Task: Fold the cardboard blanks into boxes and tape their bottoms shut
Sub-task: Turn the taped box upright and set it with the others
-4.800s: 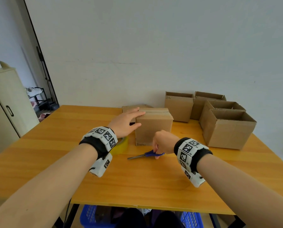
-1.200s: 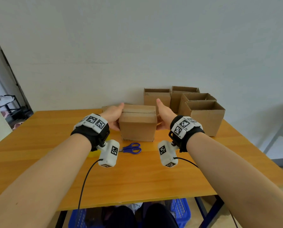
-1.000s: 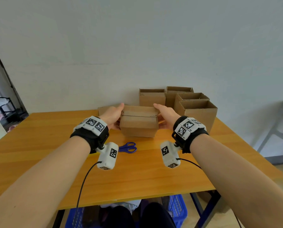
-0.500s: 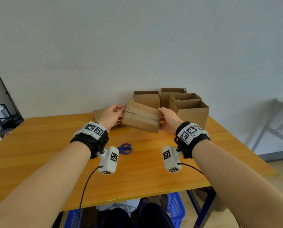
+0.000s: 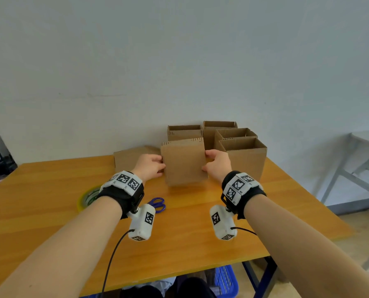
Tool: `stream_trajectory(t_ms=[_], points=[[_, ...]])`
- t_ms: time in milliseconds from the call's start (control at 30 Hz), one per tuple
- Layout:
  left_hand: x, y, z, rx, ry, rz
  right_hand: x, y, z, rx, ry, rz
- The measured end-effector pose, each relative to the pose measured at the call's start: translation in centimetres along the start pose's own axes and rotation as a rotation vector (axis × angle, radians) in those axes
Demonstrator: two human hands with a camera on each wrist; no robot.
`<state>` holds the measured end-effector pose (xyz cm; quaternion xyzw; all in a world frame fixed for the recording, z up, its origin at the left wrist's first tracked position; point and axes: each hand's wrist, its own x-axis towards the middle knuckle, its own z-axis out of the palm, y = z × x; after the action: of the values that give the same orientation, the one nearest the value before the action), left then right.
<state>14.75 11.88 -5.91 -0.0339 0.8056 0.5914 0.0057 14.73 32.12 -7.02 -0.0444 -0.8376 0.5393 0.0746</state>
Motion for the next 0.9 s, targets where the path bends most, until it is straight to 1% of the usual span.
stream_trajectory(t_ms=[67, 133, 300, 500, 600, 700, 767, 900], points=[[0.8, -0.3, 0.5, -0.028, -0.016, -0.047, 0.7, 0.1, 0.3, -0.049, 0.032, 0.009], [1.7, -0.7, 0.8, -0.054, -0.024, -0.067, 1.4, 0.2, 0.7, -0.075, 0.029, 0.016], [3.7, -1.0, 1.6, -0.062, -0.026, -0.032, 2.7, 0.8, 1.8, -0.107, -0.037, 0.068], [5.7, -1.0, 2.8, -0.148, -0.038, -0.103, 3.8, 1.0, 2.0, -0.104, -0.107, 0.12], [6.0, -0.6, 3.2, -0.201, -0.109, -0.134, 4.2, 1.0, 1.6, -0.118, -0.108, 0.13], [6.0, -0.5, 3.8, -0.235, -0.129, -0.15, 4.2, 1.1, 1.2, -0.097, -0.065, 0.161], [5.9, -0.5, 4.1, -0.257, -0.144, -0.152, 4.1, 1.2, 1.2, -0.107, -0.067, 0.167], [5.6, -0.3, 4.6, -0.217, -0.205, -0.14, 3.8, 1.0, 1.1, -0.129, -0.095, 0.201]])
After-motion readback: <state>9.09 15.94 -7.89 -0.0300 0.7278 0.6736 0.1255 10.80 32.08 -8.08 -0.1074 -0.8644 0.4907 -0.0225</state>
